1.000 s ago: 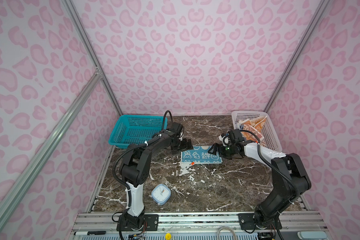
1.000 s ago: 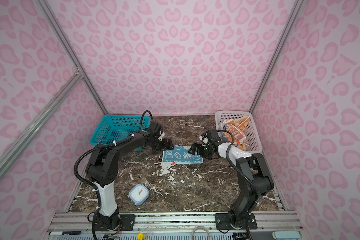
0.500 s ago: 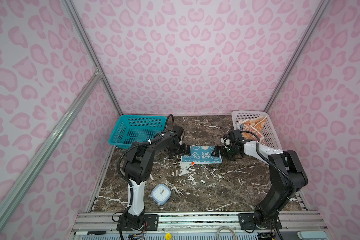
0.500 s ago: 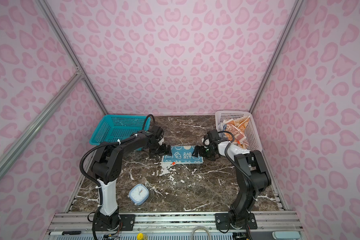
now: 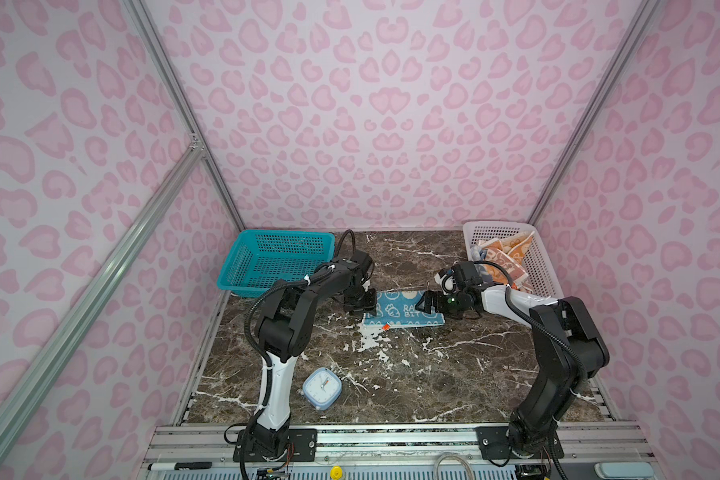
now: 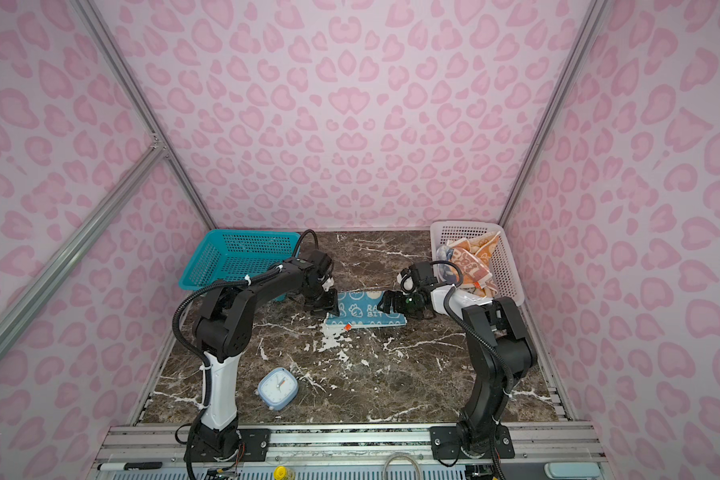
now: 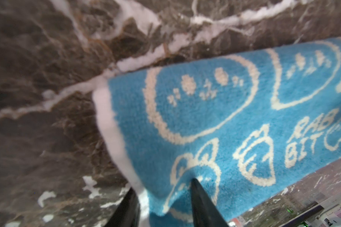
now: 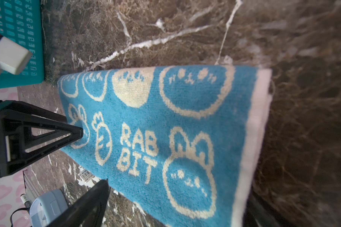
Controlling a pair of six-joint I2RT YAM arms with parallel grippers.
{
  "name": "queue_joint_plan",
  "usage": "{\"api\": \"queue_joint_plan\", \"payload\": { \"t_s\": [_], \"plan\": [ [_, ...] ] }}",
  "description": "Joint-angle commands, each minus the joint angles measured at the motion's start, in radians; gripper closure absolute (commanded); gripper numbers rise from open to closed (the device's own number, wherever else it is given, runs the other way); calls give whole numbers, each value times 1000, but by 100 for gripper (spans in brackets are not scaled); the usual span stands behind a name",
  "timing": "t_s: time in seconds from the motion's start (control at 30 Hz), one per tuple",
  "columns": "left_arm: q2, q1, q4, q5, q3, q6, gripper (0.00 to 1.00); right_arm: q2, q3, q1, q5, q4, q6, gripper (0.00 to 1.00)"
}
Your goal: Fold and stack the towels
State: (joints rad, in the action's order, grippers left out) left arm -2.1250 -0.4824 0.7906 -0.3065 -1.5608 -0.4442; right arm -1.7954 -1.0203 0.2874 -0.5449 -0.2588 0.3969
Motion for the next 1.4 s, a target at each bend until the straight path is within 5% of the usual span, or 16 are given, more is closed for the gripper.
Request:
{"api": "queue_joint_plan", "payload": {
  "t_s": [0.0, 0.27, 0.8, 1.37],
  "plan": [
    [-21, -4, 53, 3, -11, 16, 66, -28, 12, 7, 26, -83, 22, 1],
    [-28, -4, 69, 82, -61, 35, 96, -25, 9, 27, 19, -72, 36, 1],
    [-3, 1, 380, 534, -372, 169, 96, 4, -44, 44, 36, -117, 18, 1],
    [103, 158, 374, 724, -451, 349, 96, -77, -296, 100, 46, -261, -28, 1]
  ]
}}
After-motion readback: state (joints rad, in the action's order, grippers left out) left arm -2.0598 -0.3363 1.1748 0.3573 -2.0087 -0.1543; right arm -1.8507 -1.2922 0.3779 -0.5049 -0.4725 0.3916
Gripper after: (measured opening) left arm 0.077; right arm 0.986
